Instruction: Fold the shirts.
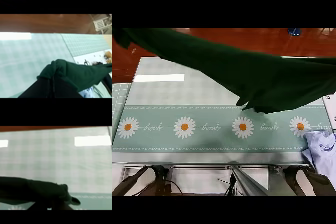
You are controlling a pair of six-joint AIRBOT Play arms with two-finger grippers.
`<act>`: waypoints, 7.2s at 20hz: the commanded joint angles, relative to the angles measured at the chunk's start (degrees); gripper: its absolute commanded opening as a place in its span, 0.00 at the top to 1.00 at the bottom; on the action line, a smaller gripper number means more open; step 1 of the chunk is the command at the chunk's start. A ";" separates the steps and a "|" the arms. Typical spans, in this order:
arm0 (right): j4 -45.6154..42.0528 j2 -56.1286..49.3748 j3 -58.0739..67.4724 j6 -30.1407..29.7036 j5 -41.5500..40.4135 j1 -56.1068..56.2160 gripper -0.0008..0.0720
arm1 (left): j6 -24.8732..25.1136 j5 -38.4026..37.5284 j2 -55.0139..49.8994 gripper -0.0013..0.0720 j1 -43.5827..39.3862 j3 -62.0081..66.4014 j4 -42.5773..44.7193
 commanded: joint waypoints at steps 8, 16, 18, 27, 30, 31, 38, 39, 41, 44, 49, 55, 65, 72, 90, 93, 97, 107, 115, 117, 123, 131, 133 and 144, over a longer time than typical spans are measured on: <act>1.03 0.04 25.14 2.34 -3.41 -0.02 0.96 | 0.33 18.80 23.45 0.95 3.26 0.02 14.27; -2.16 -11.98 23.74 0.92 19.02 4.09 0.96 | -8.46 -6.91 27.04 0.95 1.57 -9.79 37.05; -1.86 -17.68 20.59 1.90 21.18 8.90 0.96 | -7.69 -8.50 26.97 0.94 -0.55 -17.75 37.05; -6.84 -44.94 14.58 -0.83 13.73 27.39 0.96 | 0.26 -0.79 19.56 0.94 -6.03 -48.78 38.86; -6.49 -48.59 14.58 -0.83 11.15 27.54 0.96 | 0.31 8.72 16.85 0.94 -6.01 -53.64 44.72; -6.47 -48.70 14.58 -0.83 9.66 27.54 0.96 | 0.20 12.11 15.80 0.94 -6.01 -54.80 46.90; -2.91 -48.70 14.58 -0.74 6.80 27.56 0.96 | -0.15 18.18 6.51 0.94 -5.68 -55.93 40.17; -2.58 -48.70 14.58 -0.74 6.69 27.54 0.96 | 0.87 18.21 5.84 0.88 -5.68 -55.93 37.51; -2.43 -48.70 14.58 -0.72 6.21 27.56 0.96 | 1.84 18.21 5.42 0.63 -5.66 -55.54 32.74; -2.49 -48.70 14.58 -0.74 6.12 27.54 0.96 | 1.86 14.75 5.99 0.42 -5.68 -52.57 26.86; -2.49 -48.70 14.58 -0.72 4.87 27.54 0.96 | 1.16 8.07 9.18 0.42 -6.05 -43.17 23.34; -2.47 -48.70 14.58 -0.70 3.96 27.56 0.96 | 1.16 12.57 10.14 0.42 -18.69 -41.40 14.93; -2.84 -48.65 14.58 -2.12 3.67 27.36 0.58 | 1.18 29.18 -4.85 0.23 -44.94 -41.40 15.15; -16.17 -46.66 14.47 -1.73 9.75 18.86 0.40 | 1.18 23.52 -6.01 0.17 -41.29 -41.38 20.37; -6.54 -46.62 5.53 -2.69 2.32 11.76 0.40 | -6.36 19.78 -28.35 0.07 -55.17 -13.60 37.68; -6.43 -46.62 5.53 -2.69 2.32 11.76 0.40 | -7.93 17.44 -33.75 0.07 -58.14 -7.52 37.92; -6.32 -46.62 5.53 -2.69 2.34 11.76 0.40 | -9.77 16.87 -38.91 0.07 -61.42 -2.69 42.95; -2.47 -46.62 5.53 -2.73 1.64 11.76 0.41 | -16.06 18.29 -43.04 0.28 -62.10 -0.50 50.69; -2.49 -46.62 5.53 -2.89 1.66 11.76 0.41 | -9.22 9.35 -41.42 0.94 -61.44 4.81 51.32; -2.45 -46.62 5.53 -2.89 1.75 11.76 0.41 | -9.05 6.64 -38.86 0.94 -60.33 8.98 54.99; -2.45 -46.62 5.53 -2.84 2.03 11.76 0.41 | -8.22 6.01 -31.74 0.94 -47.82 16.09 73.18; -2.47 -46.62 5.53 -2.82 2.14 11.76 0.41 | -8.22 2.05 -38.75 0.41 -33.48 15.98 63.78; -2.49 -46.62 5.53 -2.86 2.29 11.76 0.41 | -7.30 -2.08 -39.60 0.41 -32.61 15.98 64.00; 19.06 -46.90 -14.19 -13.75 -6.05 11.76 0.32 | -8.70 -13.64 -36.39 0.06 -29.59 5.86 63.60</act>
